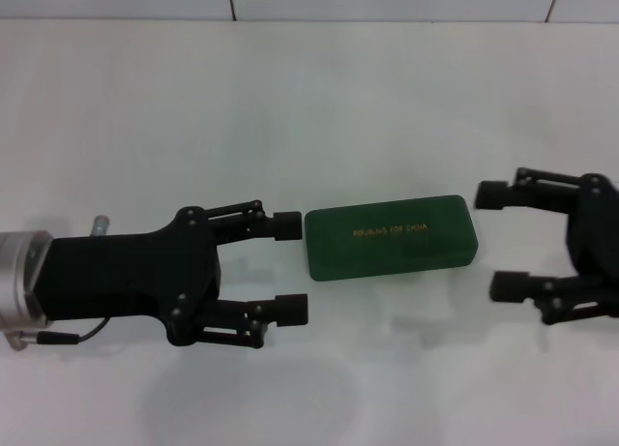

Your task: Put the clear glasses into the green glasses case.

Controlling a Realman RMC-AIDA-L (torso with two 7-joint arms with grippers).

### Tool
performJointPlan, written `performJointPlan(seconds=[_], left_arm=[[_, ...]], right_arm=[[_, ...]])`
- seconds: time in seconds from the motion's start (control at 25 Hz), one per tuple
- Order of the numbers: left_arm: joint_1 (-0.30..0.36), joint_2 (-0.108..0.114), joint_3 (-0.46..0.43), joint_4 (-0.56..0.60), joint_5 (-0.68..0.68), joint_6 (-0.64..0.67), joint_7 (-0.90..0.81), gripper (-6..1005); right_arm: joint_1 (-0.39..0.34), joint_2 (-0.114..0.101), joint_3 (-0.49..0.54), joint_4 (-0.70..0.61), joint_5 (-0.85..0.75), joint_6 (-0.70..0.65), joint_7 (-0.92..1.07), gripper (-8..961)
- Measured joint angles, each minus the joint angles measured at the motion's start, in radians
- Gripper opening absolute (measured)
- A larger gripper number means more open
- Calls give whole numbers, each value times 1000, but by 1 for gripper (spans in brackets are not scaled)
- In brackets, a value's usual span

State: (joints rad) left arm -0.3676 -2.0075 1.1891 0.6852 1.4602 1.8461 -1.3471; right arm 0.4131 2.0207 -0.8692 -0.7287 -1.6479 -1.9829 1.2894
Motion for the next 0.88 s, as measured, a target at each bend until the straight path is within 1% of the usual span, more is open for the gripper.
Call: performJointPlan(seconds=[0.04, 0.2, 0.32, 0.52, 0.88], left_arm=[[-3, 1, -2, 0, 6, 0, 0, 855], [-5, -2, -11, -1, 30, 0, 2, 879], [-4, -4, -11, -1, 40, 1, 2, 879], [-1, -14, -12, -1, 52, 1, 0, 880], [4, -16, -13, -1, 52, 2, 5, 881]], right_arm=[[2, 0, -12, 2, 0, 8, 0, 868], [5, 6, -116, 7, 19, 87, 0, 867], [3, 5, -181, 8, 62, 129, 0, 867], [0, 3, -191, 8, 80, 136, 0, 867], [-3, 2, -194, 18, 81, 137, -1, 867]])
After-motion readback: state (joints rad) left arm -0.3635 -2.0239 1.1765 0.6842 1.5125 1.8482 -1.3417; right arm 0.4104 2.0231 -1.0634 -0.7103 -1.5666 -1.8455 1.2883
